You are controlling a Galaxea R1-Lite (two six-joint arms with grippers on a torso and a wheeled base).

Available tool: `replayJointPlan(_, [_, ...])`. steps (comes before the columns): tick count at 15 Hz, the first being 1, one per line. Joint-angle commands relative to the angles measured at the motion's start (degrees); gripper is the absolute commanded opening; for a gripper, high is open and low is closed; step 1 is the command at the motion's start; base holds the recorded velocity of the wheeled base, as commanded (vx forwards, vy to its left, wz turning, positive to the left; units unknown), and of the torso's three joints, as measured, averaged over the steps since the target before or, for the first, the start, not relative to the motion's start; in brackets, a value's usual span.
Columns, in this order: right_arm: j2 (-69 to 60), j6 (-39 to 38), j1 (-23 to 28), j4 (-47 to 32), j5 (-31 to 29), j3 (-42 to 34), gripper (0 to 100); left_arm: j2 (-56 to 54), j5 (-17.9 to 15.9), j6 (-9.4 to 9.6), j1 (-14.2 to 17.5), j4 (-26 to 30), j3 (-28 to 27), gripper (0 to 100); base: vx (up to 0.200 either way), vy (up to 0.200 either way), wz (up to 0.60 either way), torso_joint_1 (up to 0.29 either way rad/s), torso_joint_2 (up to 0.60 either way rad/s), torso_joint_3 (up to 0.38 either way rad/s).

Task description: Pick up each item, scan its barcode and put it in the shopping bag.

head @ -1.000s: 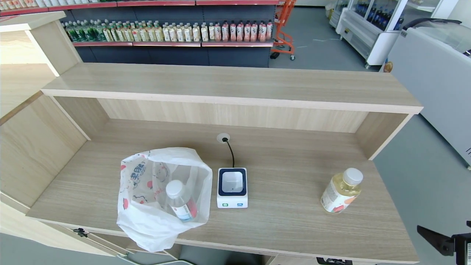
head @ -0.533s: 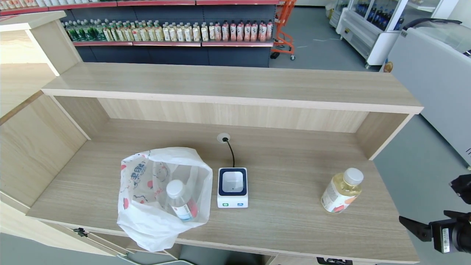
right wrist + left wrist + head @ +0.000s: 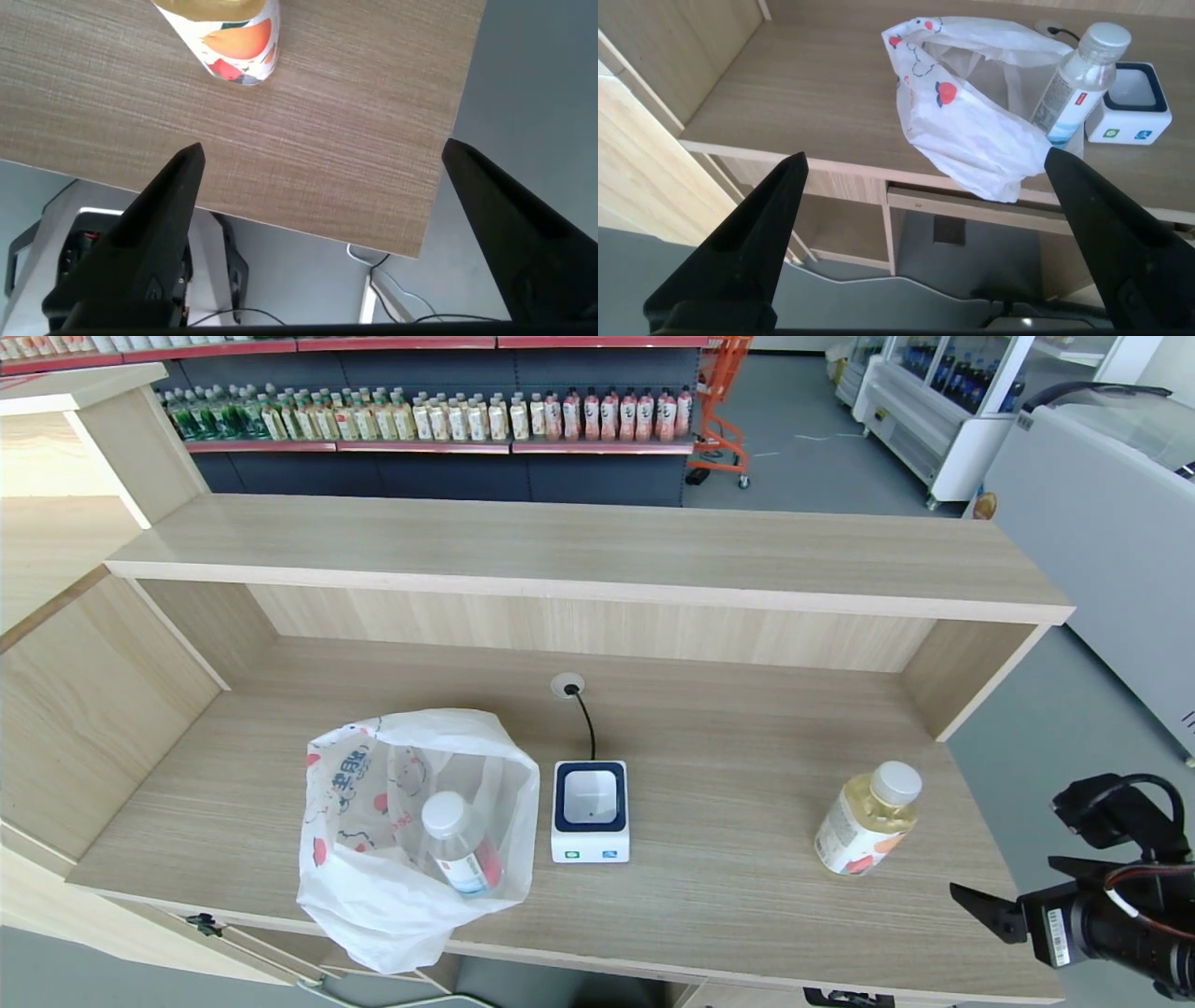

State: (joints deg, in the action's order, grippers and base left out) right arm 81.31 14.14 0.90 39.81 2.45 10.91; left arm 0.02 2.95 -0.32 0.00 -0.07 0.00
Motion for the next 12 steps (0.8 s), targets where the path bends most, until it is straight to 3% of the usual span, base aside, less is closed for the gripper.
replayJointPlan(1, [3.42,0.01,-1.08,1.49,0.01,-0.10,100,-0.02,0.04,-0.03,0.00,-0.01,0.00,100,0.000,0.000,0.00,0.000,0.00,0.000])
replayJointPlan(12, [13.70,0.89,-6.53,17.84,-0.25,-0.89,100,-0.02,0.04,-0.03,0.00,-0.01,0.00,100,0.000,0.000,0.00,0.000,0.00,0.000])
